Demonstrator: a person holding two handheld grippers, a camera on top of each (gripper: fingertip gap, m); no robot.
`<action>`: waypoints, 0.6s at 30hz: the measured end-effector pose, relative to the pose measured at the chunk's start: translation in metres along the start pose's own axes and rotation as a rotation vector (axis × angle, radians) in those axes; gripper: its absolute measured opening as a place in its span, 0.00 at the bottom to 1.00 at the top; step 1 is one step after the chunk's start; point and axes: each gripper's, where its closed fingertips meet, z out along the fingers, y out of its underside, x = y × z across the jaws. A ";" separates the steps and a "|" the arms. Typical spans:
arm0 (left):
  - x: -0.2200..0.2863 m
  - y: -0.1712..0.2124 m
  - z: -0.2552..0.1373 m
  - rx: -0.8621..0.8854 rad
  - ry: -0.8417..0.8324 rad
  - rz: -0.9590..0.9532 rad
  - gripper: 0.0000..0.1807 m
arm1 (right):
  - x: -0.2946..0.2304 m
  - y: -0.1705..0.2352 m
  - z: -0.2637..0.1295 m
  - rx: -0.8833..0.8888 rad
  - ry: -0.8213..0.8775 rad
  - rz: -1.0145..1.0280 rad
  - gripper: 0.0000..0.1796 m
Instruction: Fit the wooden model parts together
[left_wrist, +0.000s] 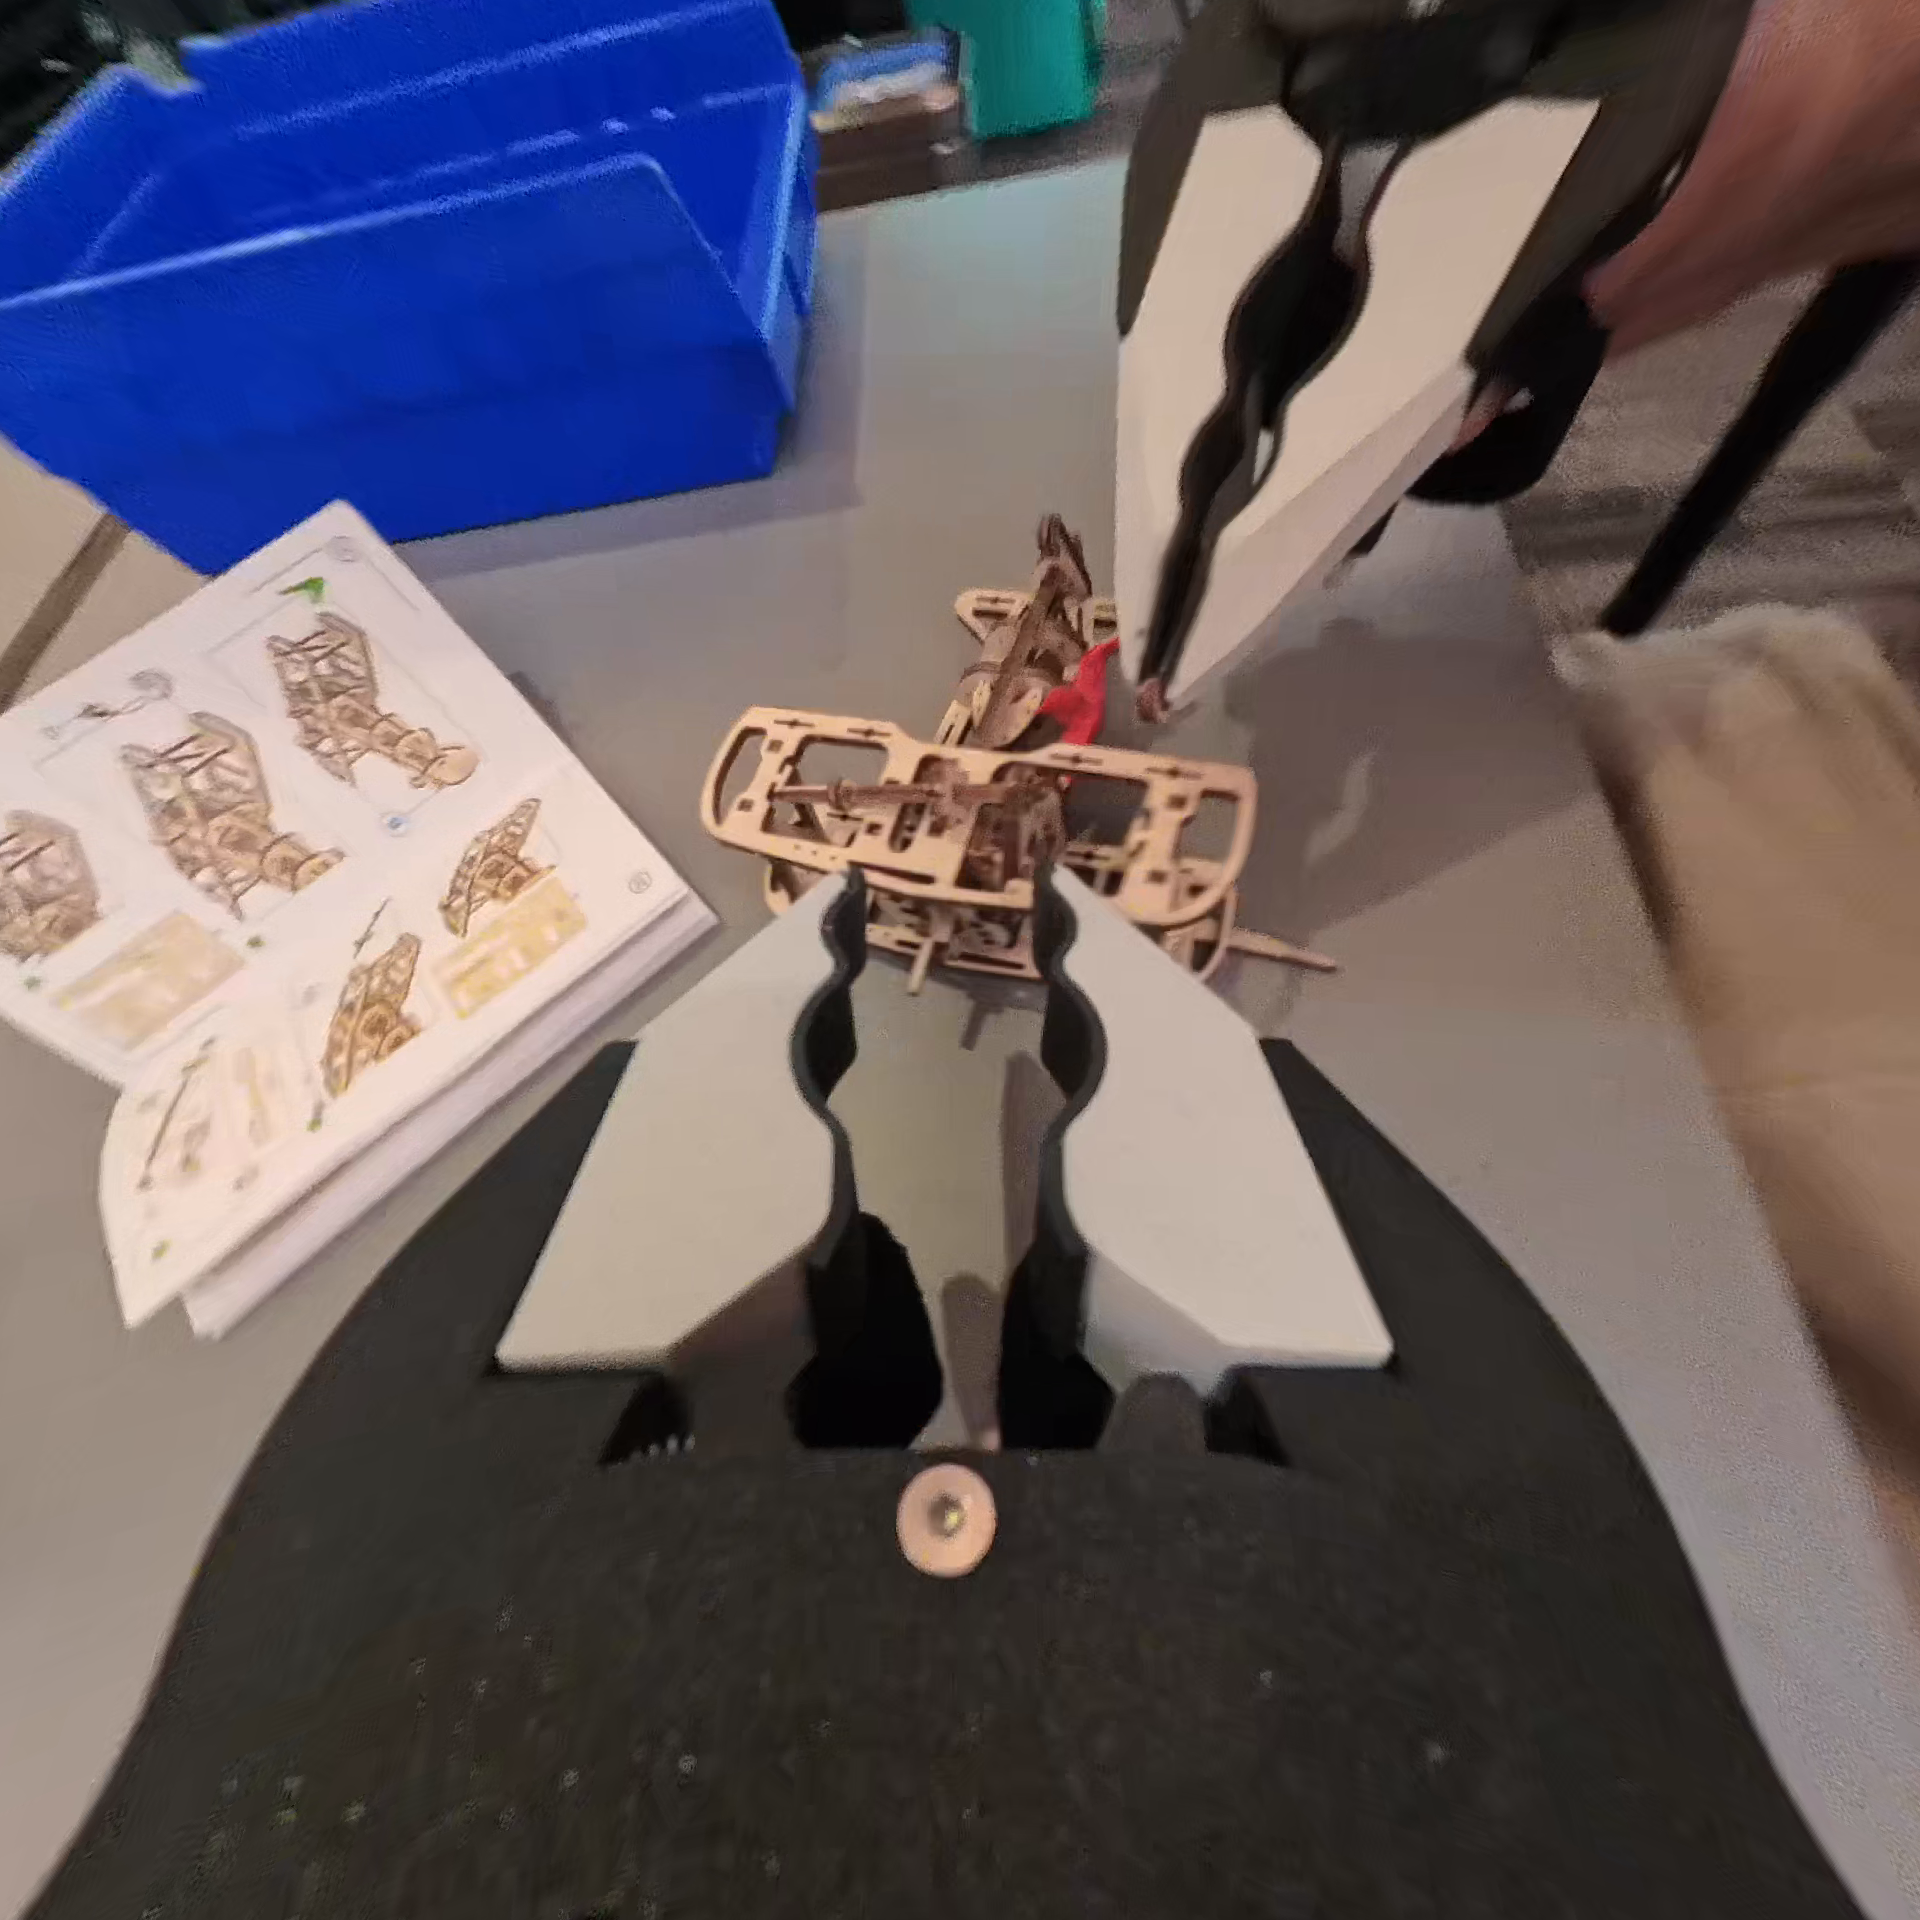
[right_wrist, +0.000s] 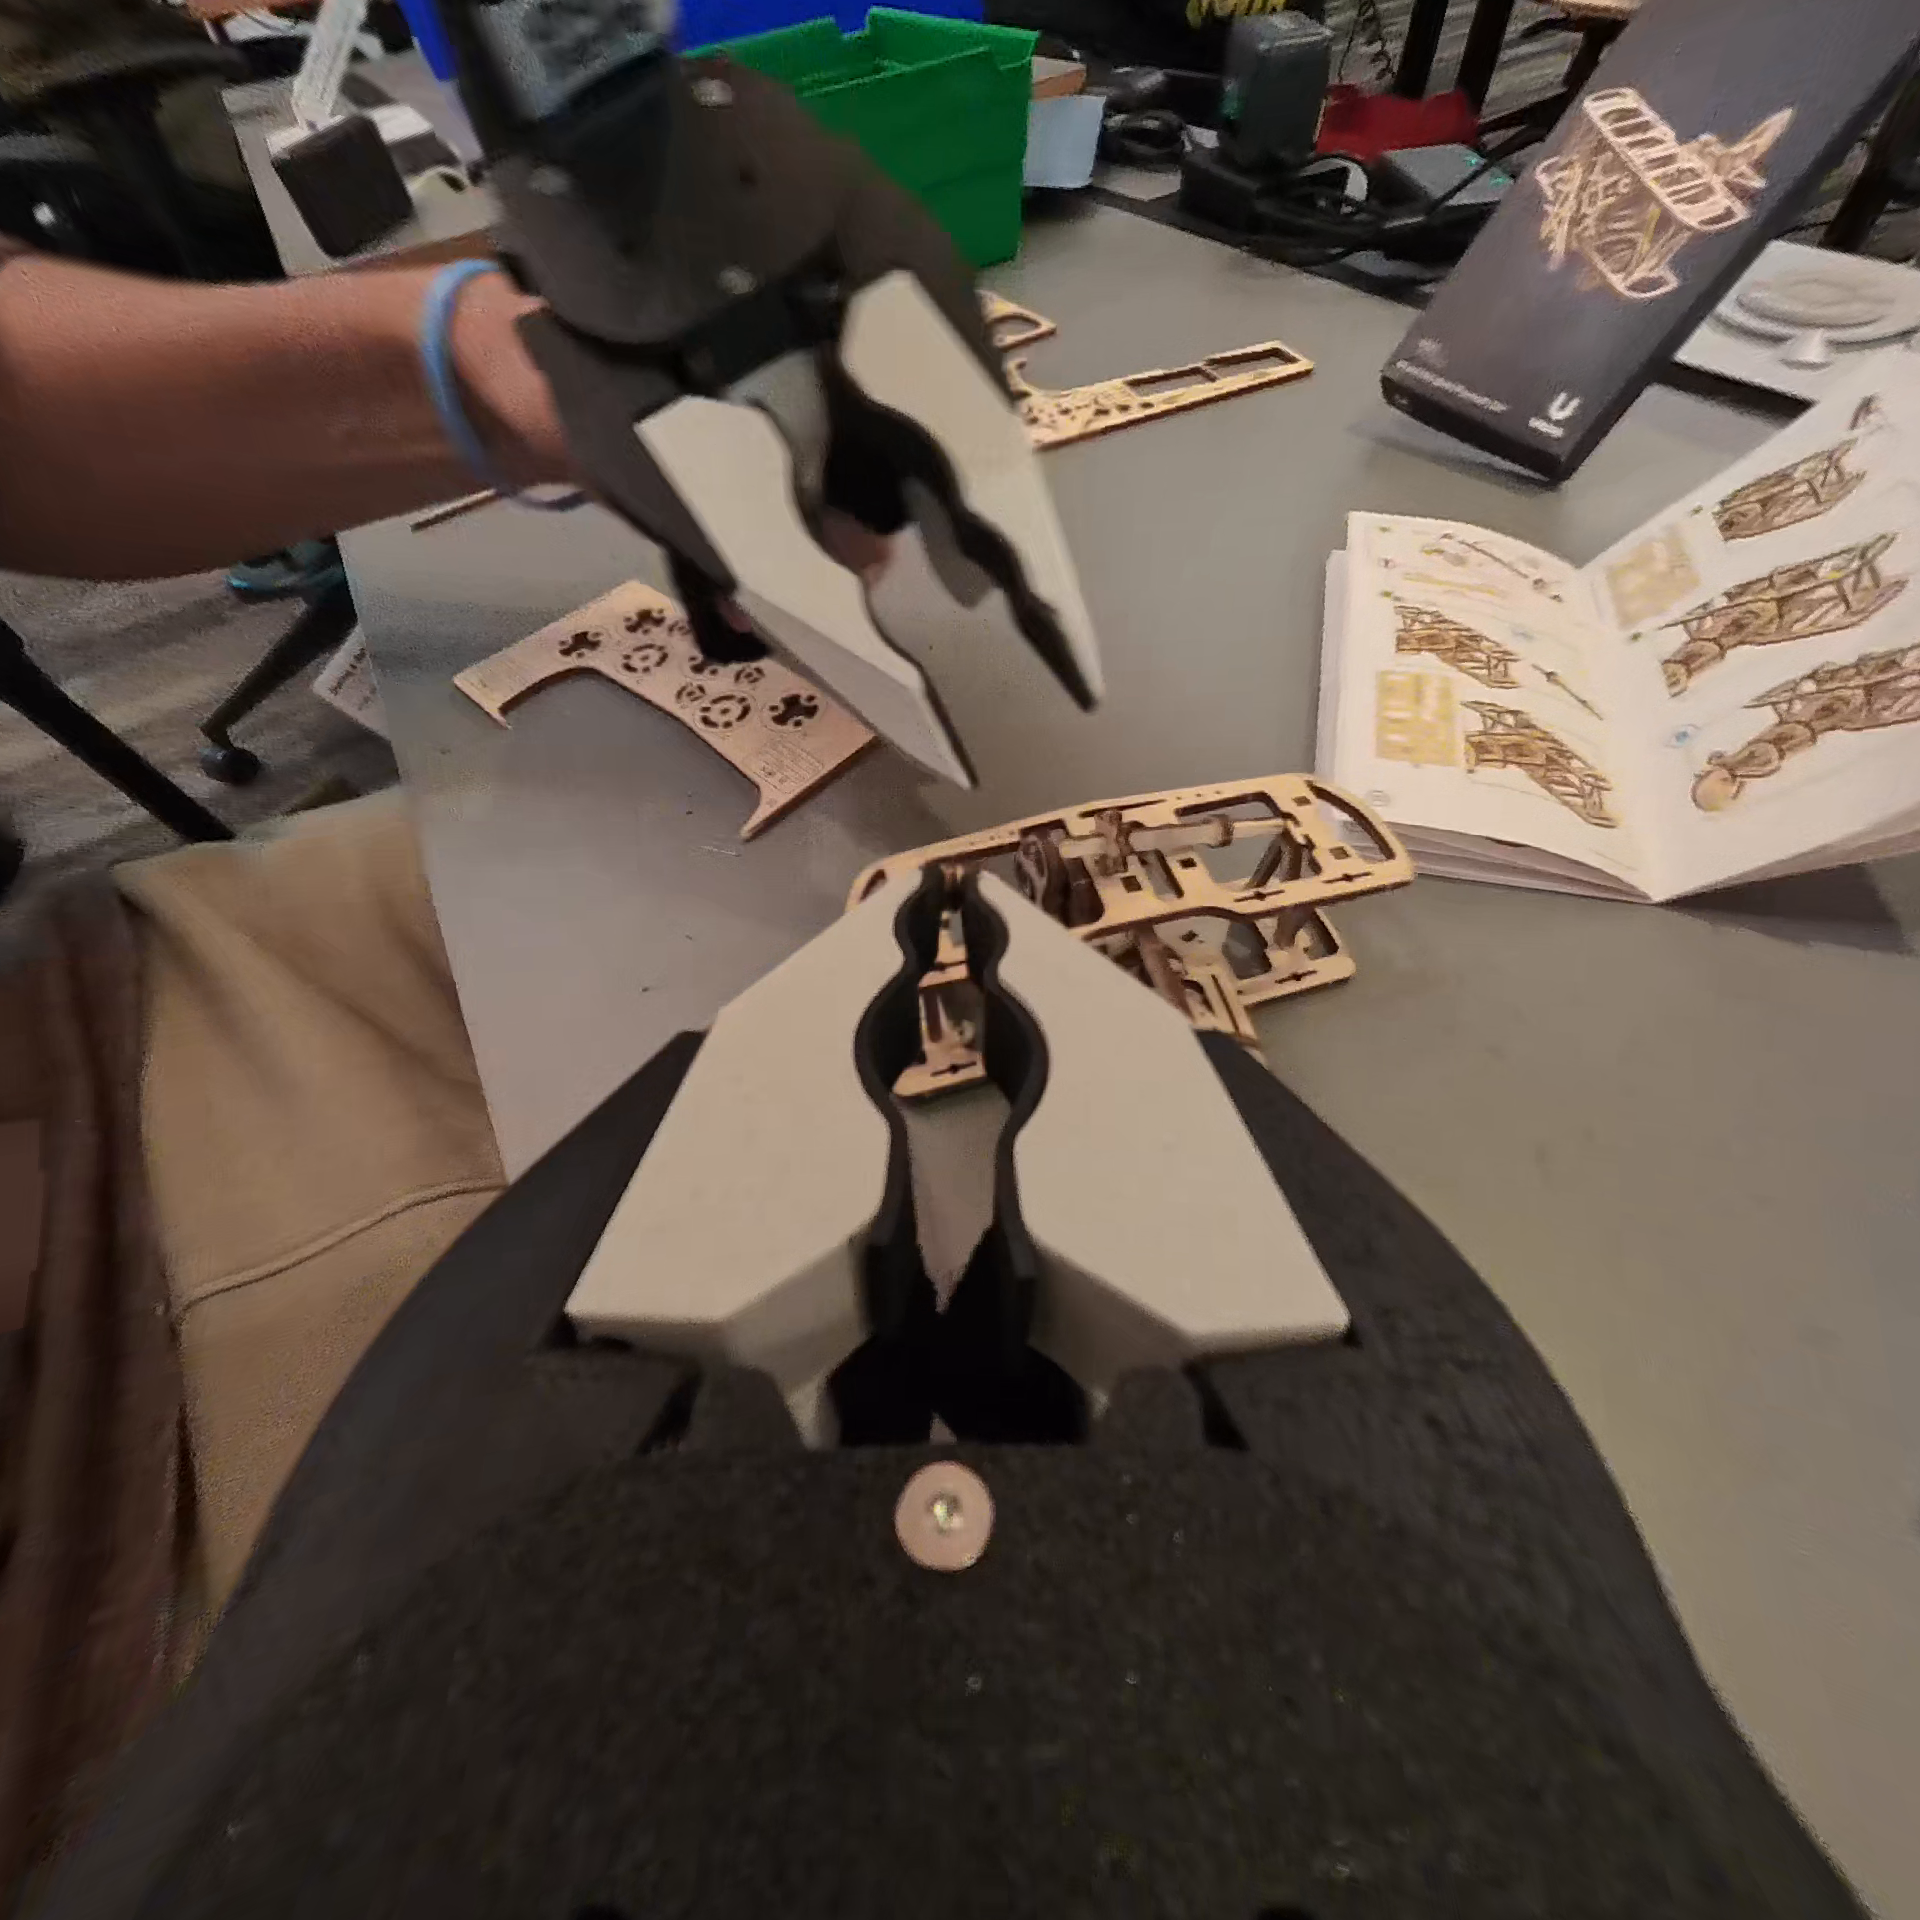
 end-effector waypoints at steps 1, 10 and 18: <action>-0.004 0.003 0.006 -0.002 0.049 0.020 0.19 | -0.001 0.001 0.003 -0.006 -0.003 -0.017 0.00; 0.004 -0.004 0.022 0.129 0.303 0.077 0.31 | 0.002 0.003 0.009 -0.028 0.074 -0.169 0.01; 0.004 -0.006 0.026 0.154 0.282 0.097 0.15 | 0.009 0.004 0.009 -0.036 0.110 -0.204 0.01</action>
